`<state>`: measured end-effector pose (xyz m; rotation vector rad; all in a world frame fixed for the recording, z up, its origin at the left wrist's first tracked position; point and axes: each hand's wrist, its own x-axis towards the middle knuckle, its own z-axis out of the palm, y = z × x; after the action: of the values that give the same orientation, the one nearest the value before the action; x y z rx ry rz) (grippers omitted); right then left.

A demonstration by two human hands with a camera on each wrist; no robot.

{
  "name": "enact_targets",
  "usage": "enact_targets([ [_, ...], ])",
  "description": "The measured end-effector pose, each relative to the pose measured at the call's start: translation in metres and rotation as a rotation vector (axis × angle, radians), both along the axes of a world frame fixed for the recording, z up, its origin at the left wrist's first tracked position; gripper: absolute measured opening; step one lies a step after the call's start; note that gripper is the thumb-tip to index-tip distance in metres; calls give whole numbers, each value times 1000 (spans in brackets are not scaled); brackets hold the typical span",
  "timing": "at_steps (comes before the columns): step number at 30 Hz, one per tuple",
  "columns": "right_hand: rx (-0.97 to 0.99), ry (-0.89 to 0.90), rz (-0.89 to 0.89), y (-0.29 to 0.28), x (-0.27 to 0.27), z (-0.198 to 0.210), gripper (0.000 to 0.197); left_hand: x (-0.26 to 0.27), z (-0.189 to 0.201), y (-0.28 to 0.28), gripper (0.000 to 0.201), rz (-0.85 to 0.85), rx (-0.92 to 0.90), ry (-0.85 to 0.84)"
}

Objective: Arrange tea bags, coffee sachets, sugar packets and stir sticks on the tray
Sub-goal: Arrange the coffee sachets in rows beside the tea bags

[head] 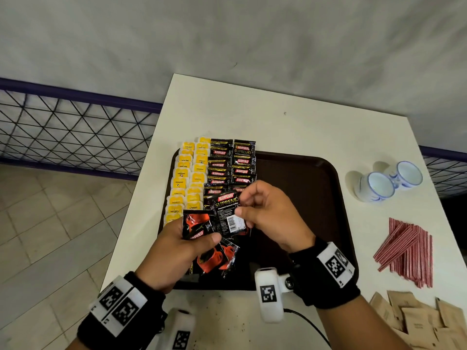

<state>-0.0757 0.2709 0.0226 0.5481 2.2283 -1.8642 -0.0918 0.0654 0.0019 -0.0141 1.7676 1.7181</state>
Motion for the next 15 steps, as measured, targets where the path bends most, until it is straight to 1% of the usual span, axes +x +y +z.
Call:
enact_targets([
  [3, -5, 2, -31, -6, 3, -2, 16, 0, 1, 0, 30, 4, -3, 21],
  [6, -33, 3, -23, -12, 6, -2, 16, 1, 5, 1, 24, -67, -1, 42],
  [9, -95, -12, 18, -9, 11, -3, 18, -1, 8, -1, 27, -127, -2, 43],
  [12, -74, -15, 22, -8, 16, -4, 27, -2, 9, -3, 33, -171, 2, 55],
  [13, -67, -15, 11, -8, 16, -4, 27, -2, 9, -3, 36, -187, 2, 57],
  [15, -51, -9, 10, -9, 18, -4, 20, 0, 10, -3, 39, -223, -4, 62],
])
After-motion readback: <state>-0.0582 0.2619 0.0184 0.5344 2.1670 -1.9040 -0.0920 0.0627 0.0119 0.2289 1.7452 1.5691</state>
